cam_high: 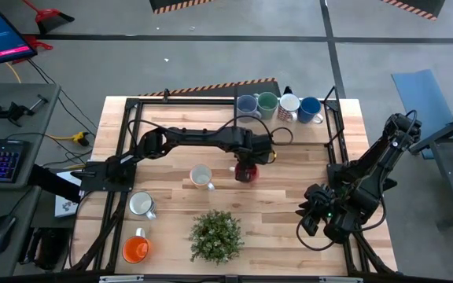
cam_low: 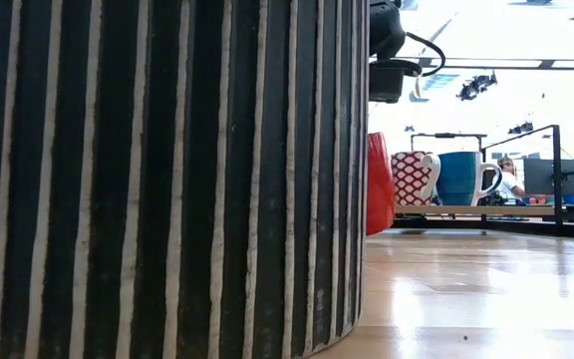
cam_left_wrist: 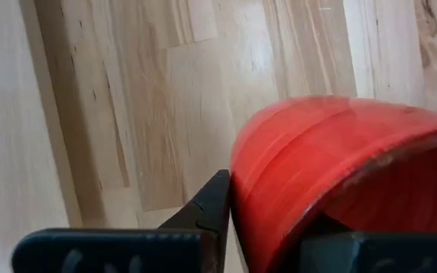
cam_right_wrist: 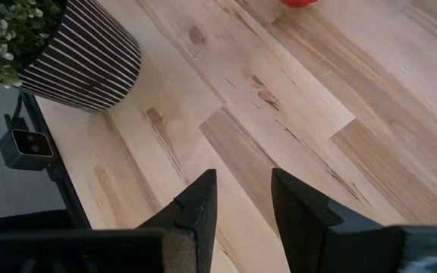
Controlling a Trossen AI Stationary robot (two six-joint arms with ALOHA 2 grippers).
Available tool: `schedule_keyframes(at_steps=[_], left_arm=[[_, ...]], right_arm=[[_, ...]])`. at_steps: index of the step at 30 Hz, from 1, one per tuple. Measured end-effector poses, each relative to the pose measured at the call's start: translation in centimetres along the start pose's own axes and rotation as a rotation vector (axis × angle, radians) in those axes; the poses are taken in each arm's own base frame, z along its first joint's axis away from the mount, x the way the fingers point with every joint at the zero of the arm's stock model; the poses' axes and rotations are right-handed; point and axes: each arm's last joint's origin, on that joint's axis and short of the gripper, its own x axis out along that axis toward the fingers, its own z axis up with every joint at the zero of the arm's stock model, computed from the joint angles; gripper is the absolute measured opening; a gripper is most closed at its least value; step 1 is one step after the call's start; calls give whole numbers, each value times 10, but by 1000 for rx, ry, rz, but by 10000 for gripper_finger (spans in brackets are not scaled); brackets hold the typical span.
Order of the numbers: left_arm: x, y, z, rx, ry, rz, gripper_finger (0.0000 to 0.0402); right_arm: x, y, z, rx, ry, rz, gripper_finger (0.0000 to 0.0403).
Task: Place coffee mugs
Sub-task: Move the red mug to the center of the table, then move the blue patterned mug to the center of the table
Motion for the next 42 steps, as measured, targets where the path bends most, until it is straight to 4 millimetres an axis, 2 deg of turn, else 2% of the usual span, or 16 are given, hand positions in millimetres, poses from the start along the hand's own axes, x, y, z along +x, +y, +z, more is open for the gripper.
schedule_keyframes(at_steps=[21, 24, 28, 32, 37, 42], left_arm=[[-1, 14, -3, -83, -8, 12, 111], [-8, 16, -1, -85, -16, 14, 118], [-24, 19, 6, -80, -56, 30, 124], [-54, 23, 10, -47, -69, 115, 125], [-97, 17, -12, -83, 42, 151, 125], [-132, -4, -37, -194, 217, 104, 125]], right_arm=[[0, 0, 0, 3, -7, 3, 106], [0, -1, 0, -3, -8, -6, 106], [0, -1, 0, -5, -8, -9, 106], [0, -1, 0, -5, -7, -10, 106], [0, -1, 0, -7, 0, -12, 106], [0, -2, 0, -13, 0, -22, 106]])
